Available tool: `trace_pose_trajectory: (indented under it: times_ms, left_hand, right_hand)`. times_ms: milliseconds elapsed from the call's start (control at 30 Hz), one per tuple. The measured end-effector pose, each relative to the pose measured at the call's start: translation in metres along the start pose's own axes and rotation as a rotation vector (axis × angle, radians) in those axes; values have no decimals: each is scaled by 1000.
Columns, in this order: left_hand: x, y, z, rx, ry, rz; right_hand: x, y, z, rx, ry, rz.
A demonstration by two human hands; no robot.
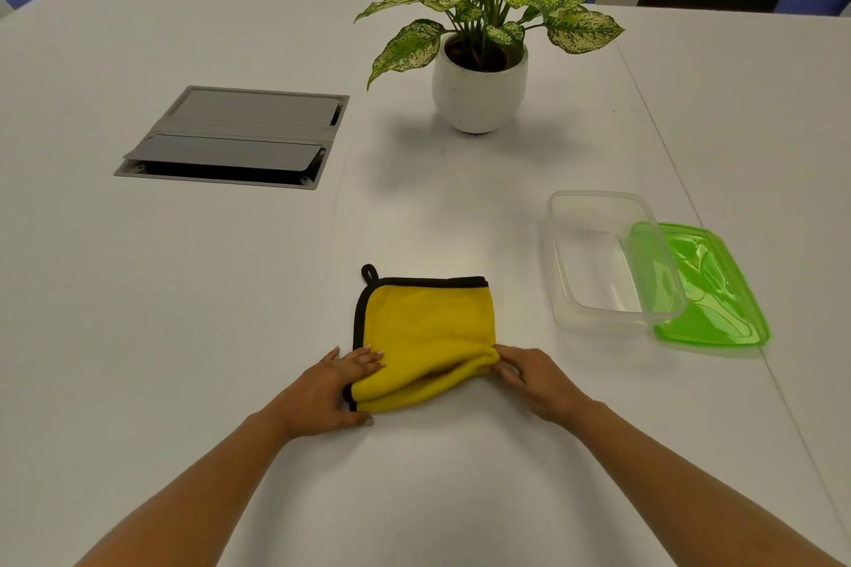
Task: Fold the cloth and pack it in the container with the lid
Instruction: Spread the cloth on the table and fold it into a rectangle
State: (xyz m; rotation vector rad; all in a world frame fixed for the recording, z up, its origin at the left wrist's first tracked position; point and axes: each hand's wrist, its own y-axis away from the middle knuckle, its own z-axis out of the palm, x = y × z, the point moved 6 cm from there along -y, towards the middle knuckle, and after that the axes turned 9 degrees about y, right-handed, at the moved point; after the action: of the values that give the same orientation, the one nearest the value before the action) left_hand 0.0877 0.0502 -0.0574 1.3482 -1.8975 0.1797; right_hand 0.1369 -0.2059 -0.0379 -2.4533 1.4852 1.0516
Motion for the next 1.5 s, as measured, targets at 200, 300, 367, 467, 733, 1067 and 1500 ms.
trace_pose_trajectory:
  times_ms: [200,300,367,467,733,1067,1500]
  left_hand:
    - [2,2,-15,246,147,-106]
    - [9,0,-29,452,411,-125]
    - [12,-5,-32,480,578,-160]
    - [13,-15,-33,496,688,-232]
    - [2,-29,-31,618,537,-509]
    - [2,-42,-32,617,350,-663]
    - [5,-38,-28,716,501,-751]
  right_hand:
    - [1,-10,-13,129,-213,136]
    - [4,-12,-16,156,-256,185]
    - [6,-12,-18,166,-268,231]
    - [9,-14,-19,165,-212,326]
    - [10,-34,-27,285,-49,533]
    - [-71,-27,-27,680,417,22]
    - [-60,-55,50,36,603,-17]
